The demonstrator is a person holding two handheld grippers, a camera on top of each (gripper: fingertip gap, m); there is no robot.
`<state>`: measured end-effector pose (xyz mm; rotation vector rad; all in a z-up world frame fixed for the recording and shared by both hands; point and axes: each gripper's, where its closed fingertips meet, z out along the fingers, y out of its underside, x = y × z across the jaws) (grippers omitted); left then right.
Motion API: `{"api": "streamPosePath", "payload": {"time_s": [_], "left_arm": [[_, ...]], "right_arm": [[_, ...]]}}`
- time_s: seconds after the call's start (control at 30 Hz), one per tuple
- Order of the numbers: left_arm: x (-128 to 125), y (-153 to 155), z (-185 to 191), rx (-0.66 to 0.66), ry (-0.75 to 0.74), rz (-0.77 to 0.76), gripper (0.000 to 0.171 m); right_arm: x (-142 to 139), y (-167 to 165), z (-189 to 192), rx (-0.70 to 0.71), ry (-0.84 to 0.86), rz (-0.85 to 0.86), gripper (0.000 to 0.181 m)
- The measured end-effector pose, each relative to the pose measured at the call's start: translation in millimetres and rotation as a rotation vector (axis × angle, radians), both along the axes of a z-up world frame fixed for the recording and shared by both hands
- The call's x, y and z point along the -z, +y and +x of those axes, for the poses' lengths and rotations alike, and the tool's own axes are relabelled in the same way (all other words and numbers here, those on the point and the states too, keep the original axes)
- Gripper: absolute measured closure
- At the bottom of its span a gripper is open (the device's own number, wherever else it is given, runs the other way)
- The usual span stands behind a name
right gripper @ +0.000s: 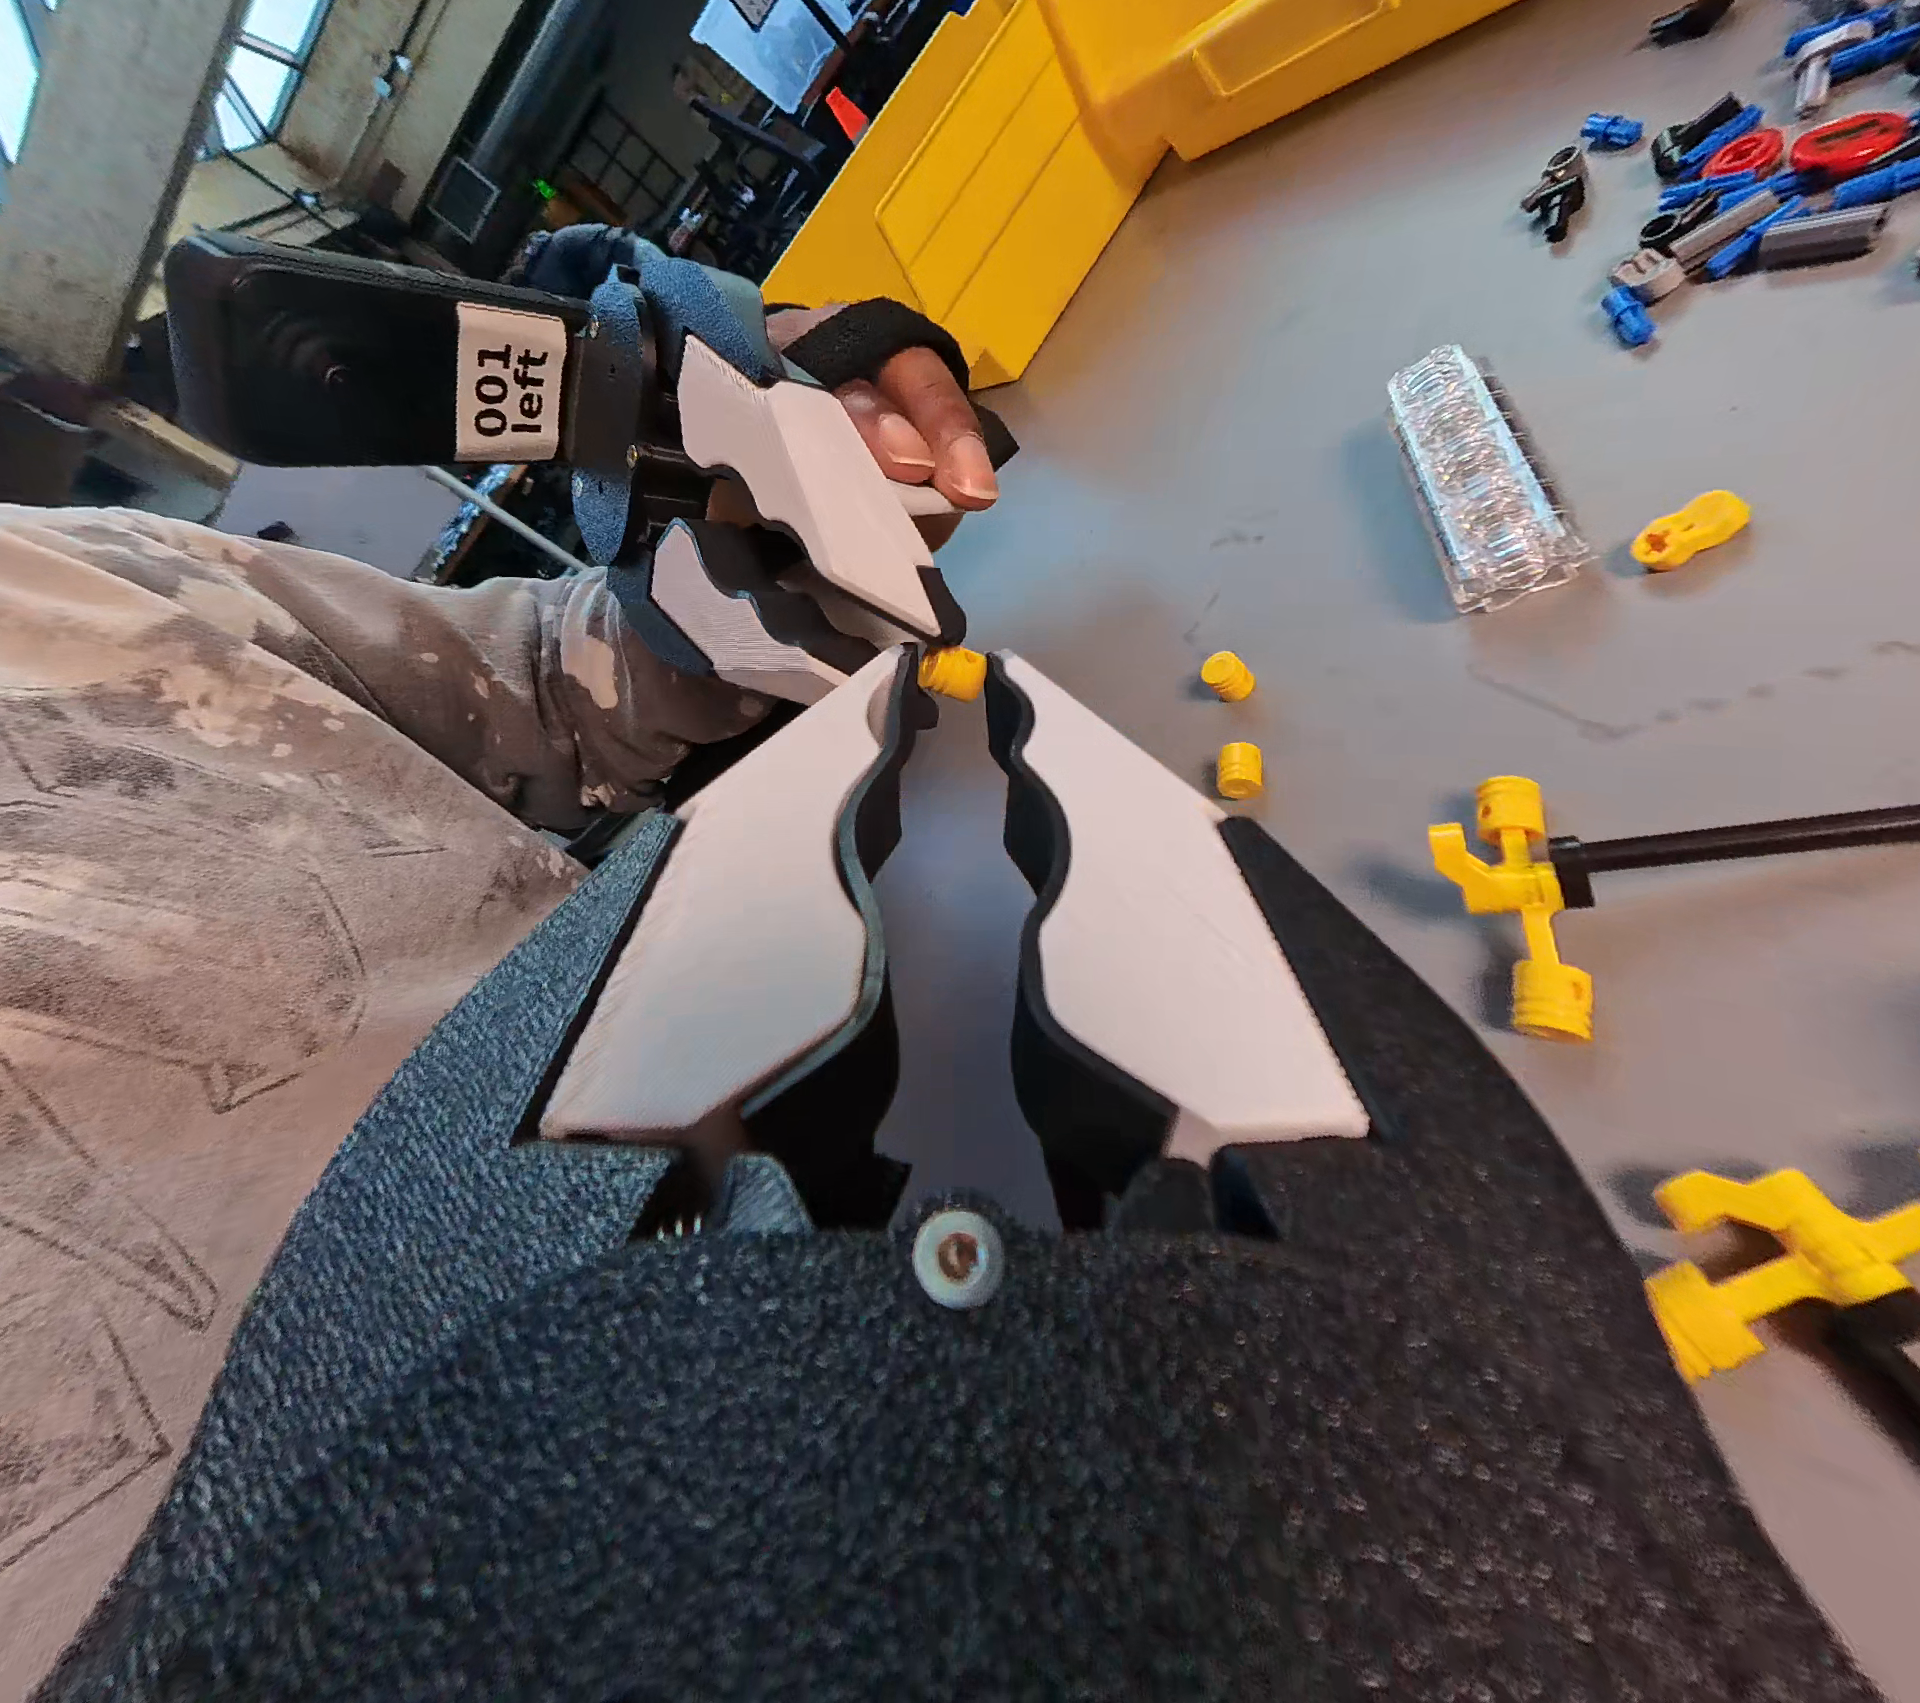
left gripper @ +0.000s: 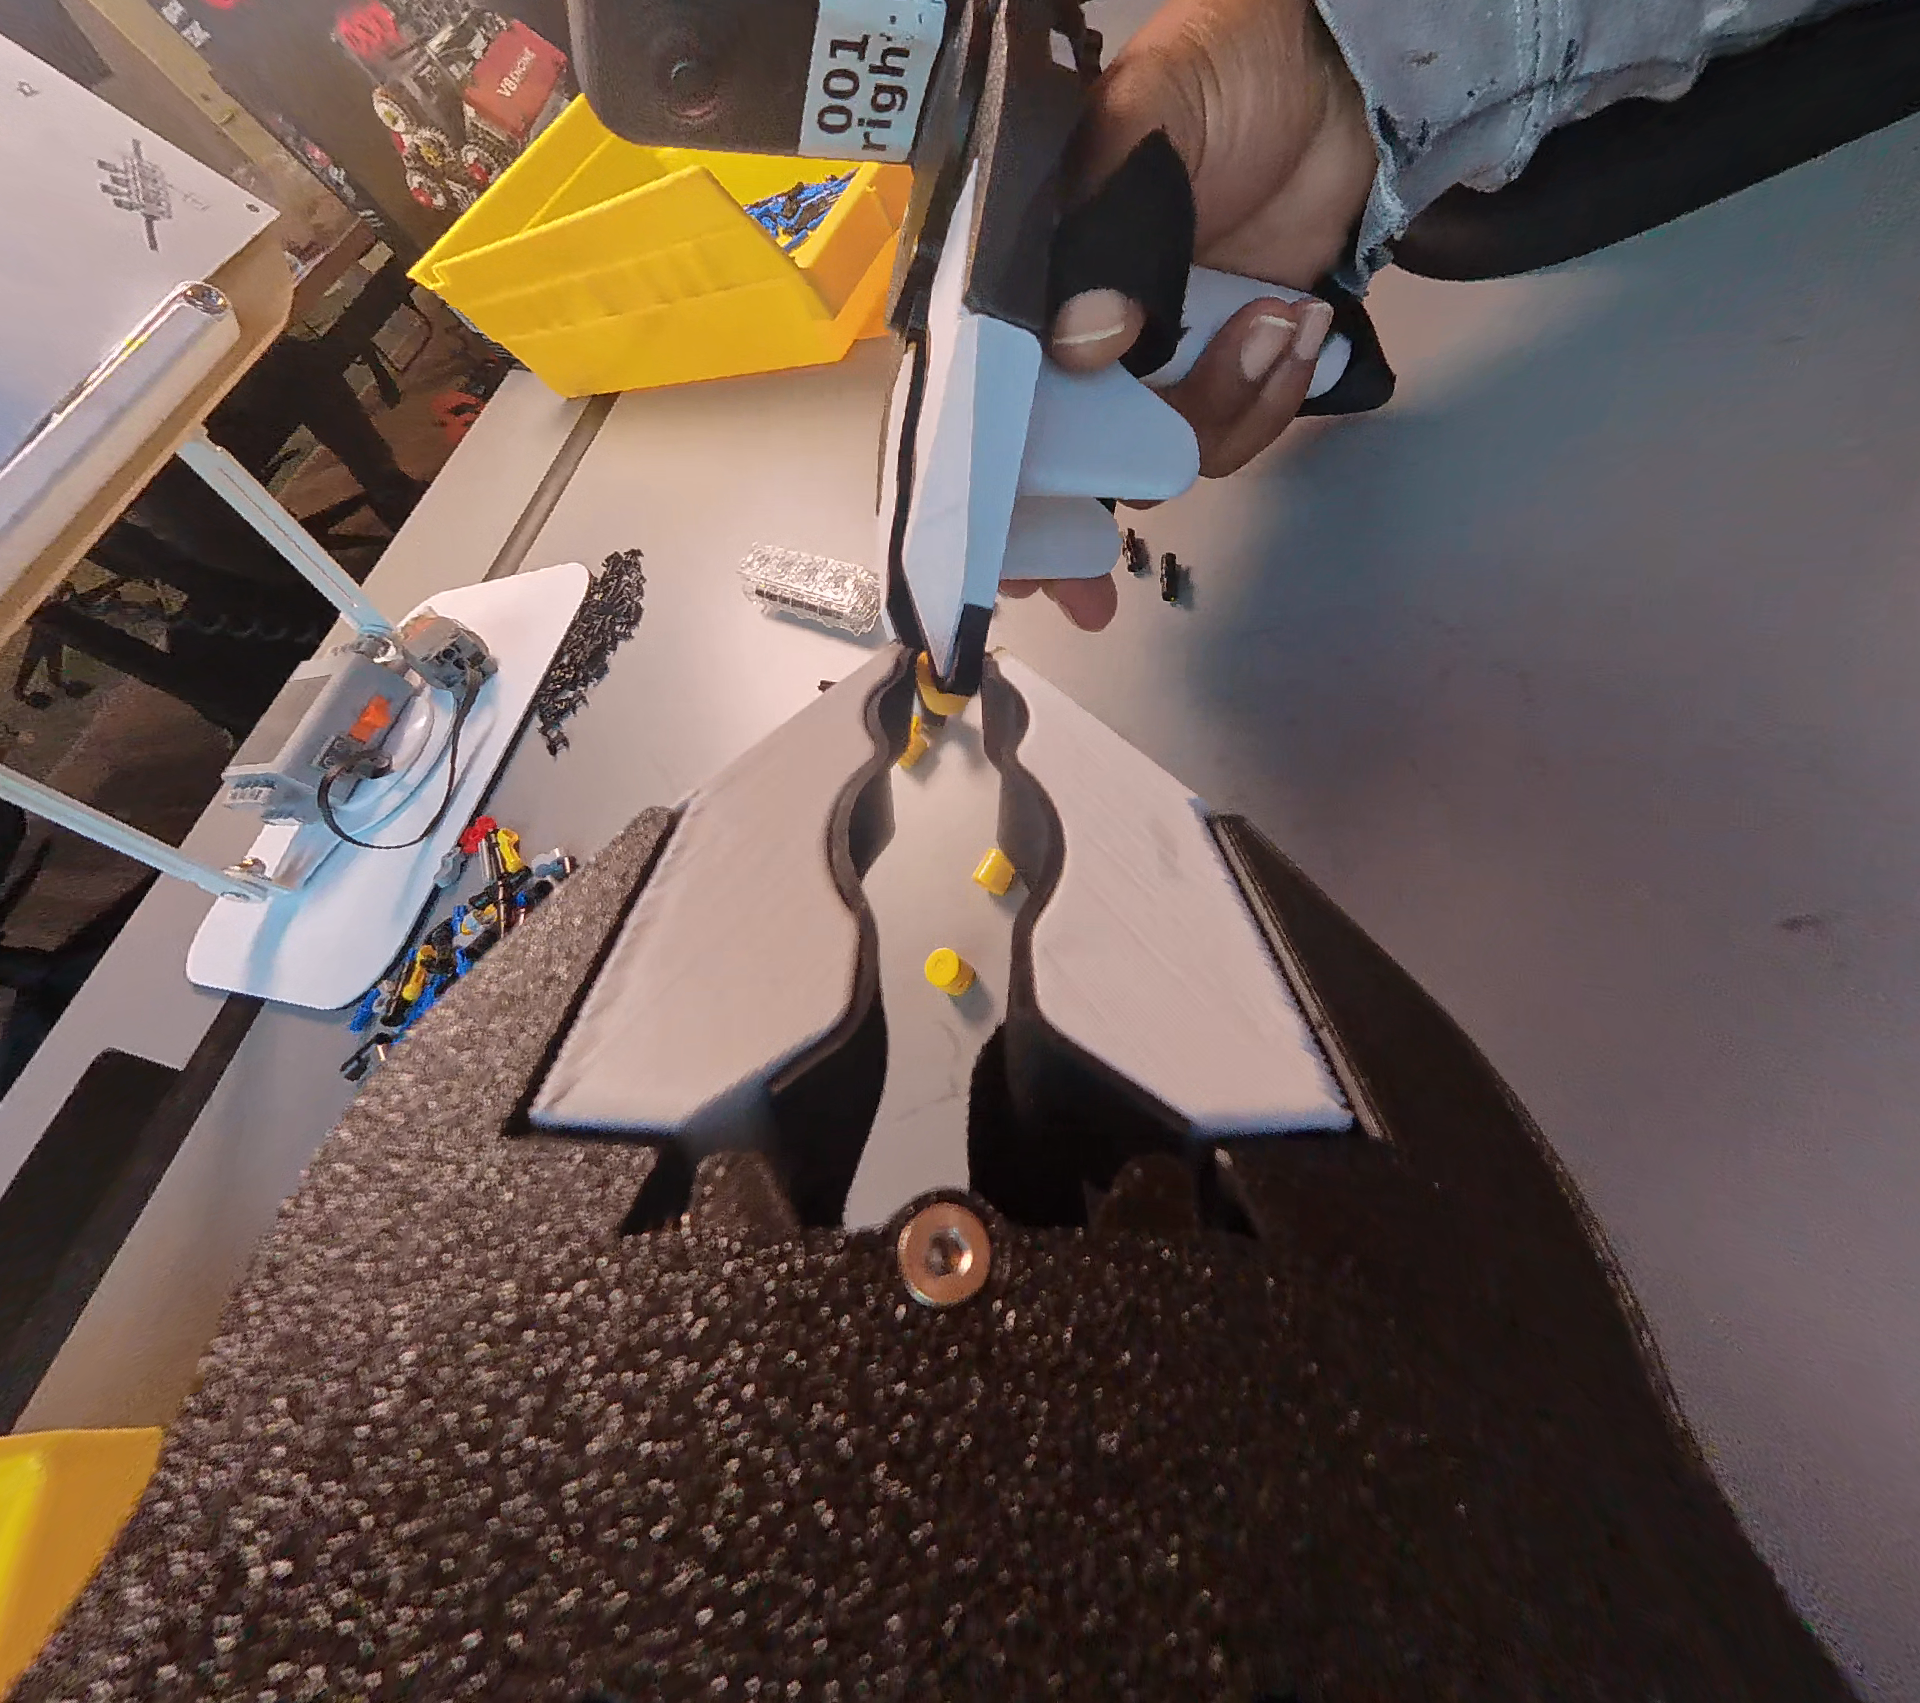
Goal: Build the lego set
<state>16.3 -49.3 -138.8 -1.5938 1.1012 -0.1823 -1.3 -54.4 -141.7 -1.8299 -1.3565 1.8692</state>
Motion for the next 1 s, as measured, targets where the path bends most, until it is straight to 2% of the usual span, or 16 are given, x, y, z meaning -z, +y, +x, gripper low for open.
{"api": "streamPosePath", "payload": {"time_s": [0.13, 0.2, 0.27, 0.37, 0.57, 0.67, 0.83, 0.9, 1.0], "left_arm": [[1, -2, 1, 0.018, 0.012, -0.002, 0.162], [-1, -1, -3, 0.009, -0.006, -0.008, 0.162], [1, 2, -10, -0.013, -0.032, -0.042, 0.162], [6, 8, -22, -0.049, -0.061, -0.098, 0.162], [60, 18, -61, -0.194, -0.035, -0.409, 0.162], [75, 18, -69, -0.222, -0.044, -0.493, 0.162], [77, 18, -70, -0.229, -0.035, -0.501, 0.162], [76, 18, -71, -0.229, -0.045, -0.500, 0.157], [60, 22, -71, -0.218, -0.150, -0.485, 0.151]], "right_arm": [[0, -2, 2, -0.019, 0.013, -0.022, 0.169], [-10, 0, 4, -0.024, 0.063, -0.011, 0.155], [-21, 7, 6, 0.002, 0.110, -0.001, 0.152], [-23, 22, 10, 0.048, 0.117, 0.024, 0.152], [-18, 47, 20, 0.141, 0.100, 0.205, 0.153], [-17, 51, 23, 0.153, 0.095, 0.235, 0.153], [-14, 53, 25, 0.156, 0.089, 0.268, 0.154], [-16, 56, 26, 0.168, 0.093, 0.282, 0.154], [-20, 64, 28, 0.201, 0.105, 0.313, 0.154]]}}
